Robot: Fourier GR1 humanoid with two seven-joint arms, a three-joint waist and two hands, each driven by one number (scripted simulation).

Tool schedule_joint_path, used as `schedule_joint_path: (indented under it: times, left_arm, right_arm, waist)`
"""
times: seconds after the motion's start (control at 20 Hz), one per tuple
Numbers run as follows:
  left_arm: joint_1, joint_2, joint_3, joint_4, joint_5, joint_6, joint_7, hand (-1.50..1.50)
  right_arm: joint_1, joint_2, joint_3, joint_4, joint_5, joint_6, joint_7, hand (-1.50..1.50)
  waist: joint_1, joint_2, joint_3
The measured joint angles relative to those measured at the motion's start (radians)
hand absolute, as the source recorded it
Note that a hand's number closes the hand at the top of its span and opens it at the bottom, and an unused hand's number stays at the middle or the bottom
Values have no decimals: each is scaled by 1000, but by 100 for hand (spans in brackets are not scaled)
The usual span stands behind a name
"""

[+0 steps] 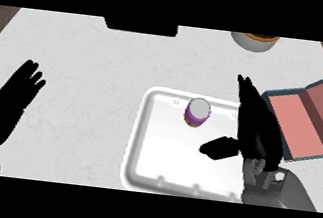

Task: Pick the can from the tray and place it in the cardboard box

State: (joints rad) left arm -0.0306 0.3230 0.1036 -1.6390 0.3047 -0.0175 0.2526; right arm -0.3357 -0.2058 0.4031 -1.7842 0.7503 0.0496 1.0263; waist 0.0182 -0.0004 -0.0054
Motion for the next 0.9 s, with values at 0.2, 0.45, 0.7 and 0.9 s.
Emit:
schedule_joint_path:
  times: [0.2,0.45,0.7,0.9]
  left_arm:
    - [16,-11,4,-9,2,-1,-3,0]
    - [3,-18,2,-14,-7,6,11,0]
    - [-1,-20,16,-2,-12,3,4,0]
    - [11,-26,21,-24,-11,1,16,0]
  right_arm:
    - [-95,83,-31,48,-45,72,68,-150]
    - [-149,133,-70,100,-75,120,97,-150]
    - [-148,164,-74,126,-75,148,105,-150]
    - [-144,151,-118,162,-81,167,67,-150]
  waist:
    - [-3,0,2]
    - [-11,-1,4]
    - [-16,-1,4]
    - [-15,-1,5]
